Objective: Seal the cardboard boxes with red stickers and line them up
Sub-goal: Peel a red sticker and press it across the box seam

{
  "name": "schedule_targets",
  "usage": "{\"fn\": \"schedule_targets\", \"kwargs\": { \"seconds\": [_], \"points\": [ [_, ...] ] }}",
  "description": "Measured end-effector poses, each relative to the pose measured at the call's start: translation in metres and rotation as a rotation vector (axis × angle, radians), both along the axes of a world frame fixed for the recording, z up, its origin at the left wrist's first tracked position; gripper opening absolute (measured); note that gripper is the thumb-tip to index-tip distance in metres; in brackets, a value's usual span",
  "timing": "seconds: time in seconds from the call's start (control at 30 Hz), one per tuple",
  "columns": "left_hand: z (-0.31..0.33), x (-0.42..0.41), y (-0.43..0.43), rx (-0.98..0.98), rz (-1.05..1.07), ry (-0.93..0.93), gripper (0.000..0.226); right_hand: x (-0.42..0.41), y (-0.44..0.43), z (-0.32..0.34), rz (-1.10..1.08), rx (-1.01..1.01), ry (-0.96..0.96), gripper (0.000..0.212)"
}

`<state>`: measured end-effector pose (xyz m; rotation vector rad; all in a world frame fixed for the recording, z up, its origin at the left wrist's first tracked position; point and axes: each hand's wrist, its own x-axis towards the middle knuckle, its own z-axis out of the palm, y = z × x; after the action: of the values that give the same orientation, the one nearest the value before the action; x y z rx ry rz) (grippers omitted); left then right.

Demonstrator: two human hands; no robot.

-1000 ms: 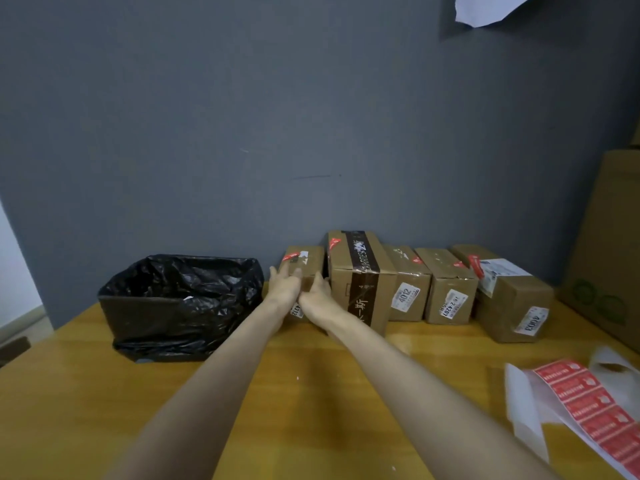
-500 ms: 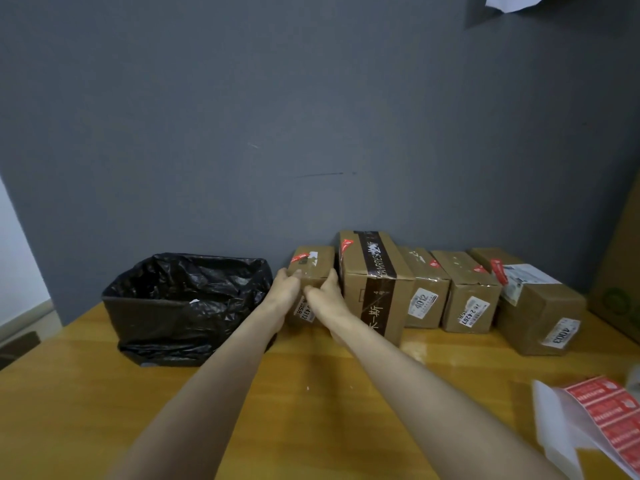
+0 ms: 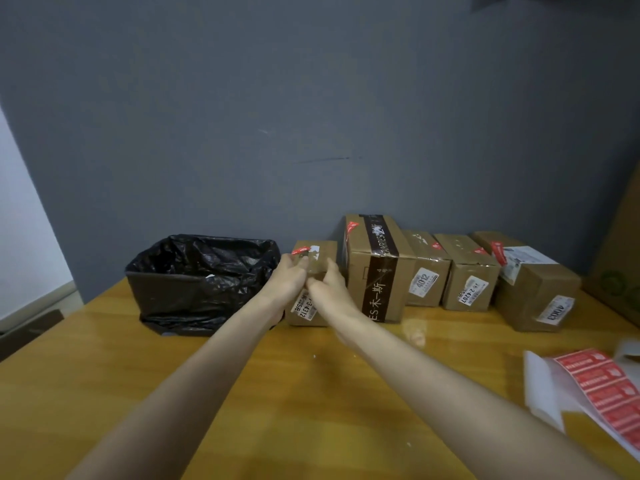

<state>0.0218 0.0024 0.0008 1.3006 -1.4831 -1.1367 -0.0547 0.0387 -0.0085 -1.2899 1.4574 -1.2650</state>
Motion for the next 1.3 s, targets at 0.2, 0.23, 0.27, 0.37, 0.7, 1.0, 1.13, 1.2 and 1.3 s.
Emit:
{"fn": "schedule_targets", "kwargs": {
  "seconds": [0.2, 0.23, 0.27, 0.37, 0.7, 1.0, 1.13, 1.2, 1.3],
  "points": [
    [-0.001, 0.016, 0.036, -0.125, 0.019, -0.209, 0.047, -0.014, 0.042, 0.004, 0.036, -0.002, 0.081, 0.057],
    [-0.003, 0.020, 0.039, -0.144, 0.028, -0.234, 0.047, -0.015, 0.048, 0.005, 0.021, -0.011, 0.100, 0.053],
    [-0.005, 0.023, 0.042, -0.156, 0.030, -0.247, 0.047, -0.017, 0.054, 0.005, 0.007, -0.017, 0.116, 0.052],
    [-0.008, 0.029, 0.055, -0.170, 0.022, -0.257, 0.046, -0.021, 0.068, 0.003, -0.031, -0.013, 0.157, 0.052],
    [-0.015, 0.019, 0.097, -0.019, -0.101, 0.003, 0.037, -0.068, 0.092, 0.010, -0.133, 0.004, 0.228, 0.034],
    [-0.008, -0.017, 0.120, -0.040, -0.269, 0.028, 0.016, -0.102, 0.103, 0.014, -0.057, 0.092, 0.403, 0.072],
    [-0.005, -0.030, 0.123, 0.000, -0.357, 0.055, 0.012, -0.115, 0.107, 0.015, -0.005, 0.121, 0.552, 0.087],
    [-0.004, -0.035, 0.125, 0.002, -0.387, 0.052, 0.012, -0.119, 0.108, 0.013, -0.019, 0.095, 0.581, 0.089],
    [-0.005, -0.039, 0.122, -0.102, -0.318, 0.005, 0.013, -0.128, 0.105, 0.010, -0.057, 0.047, 0.558, 0.090]
  ]
}}
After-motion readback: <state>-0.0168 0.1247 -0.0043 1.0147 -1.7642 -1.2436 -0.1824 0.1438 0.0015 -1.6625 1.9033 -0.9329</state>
